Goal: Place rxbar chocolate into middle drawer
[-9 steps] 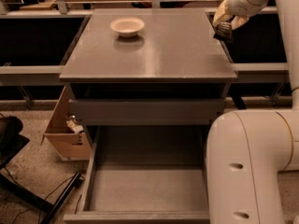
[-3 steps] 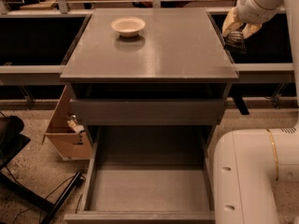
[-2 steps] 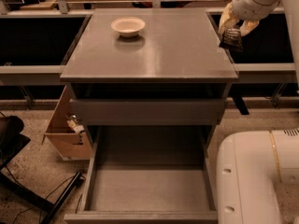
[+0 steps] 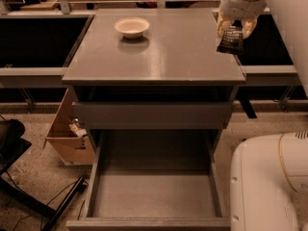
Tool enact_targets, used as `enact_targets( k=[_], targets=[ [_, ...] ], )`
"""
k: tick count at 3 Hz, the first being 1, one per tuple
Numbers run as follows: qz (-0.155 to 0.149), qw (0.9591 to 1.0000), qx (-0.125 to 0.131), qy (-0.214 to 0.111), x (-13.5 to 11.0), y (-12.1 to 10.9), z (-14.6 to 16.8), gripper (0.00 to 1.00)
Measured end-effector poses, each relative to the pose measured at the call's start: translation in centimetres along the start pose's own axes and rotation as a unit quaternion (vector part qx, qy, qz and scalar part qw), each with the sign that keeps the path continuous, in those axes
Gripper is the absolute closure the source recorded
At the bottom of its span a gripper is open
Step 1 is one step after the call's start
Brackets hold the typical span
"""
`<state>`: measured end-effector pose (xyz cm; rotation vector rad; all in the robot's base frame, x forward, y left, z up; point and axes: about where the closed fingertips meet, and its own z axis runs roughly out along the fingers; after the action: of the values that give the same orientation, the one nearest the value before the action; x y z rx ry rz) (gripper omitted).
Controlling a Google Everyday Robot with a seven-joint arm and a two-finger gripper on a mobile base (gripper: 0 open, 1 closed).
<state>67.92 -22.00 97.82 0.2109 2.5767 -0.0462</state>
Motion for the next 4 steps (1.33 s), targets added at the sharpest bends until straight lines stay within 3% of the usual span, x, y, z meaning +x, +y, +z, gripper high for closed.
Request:
enact_targets(
  k=[1,2,3,4],
  targets=[
    [-0.015,0.999,0.037,0.021,1.4,0.3,0.6,1.0],
    [-0.024,0.9945,0.095,0.039,2.9,-0.9,1.3,1.0],
    [-0.031,0.9846,0.163,0.056,4.8,-3.0,2.3,1.0],
    [-0.036,0.9822,0.179,0.046,4.3,-3.0,3.4,1.0]
  ],
)
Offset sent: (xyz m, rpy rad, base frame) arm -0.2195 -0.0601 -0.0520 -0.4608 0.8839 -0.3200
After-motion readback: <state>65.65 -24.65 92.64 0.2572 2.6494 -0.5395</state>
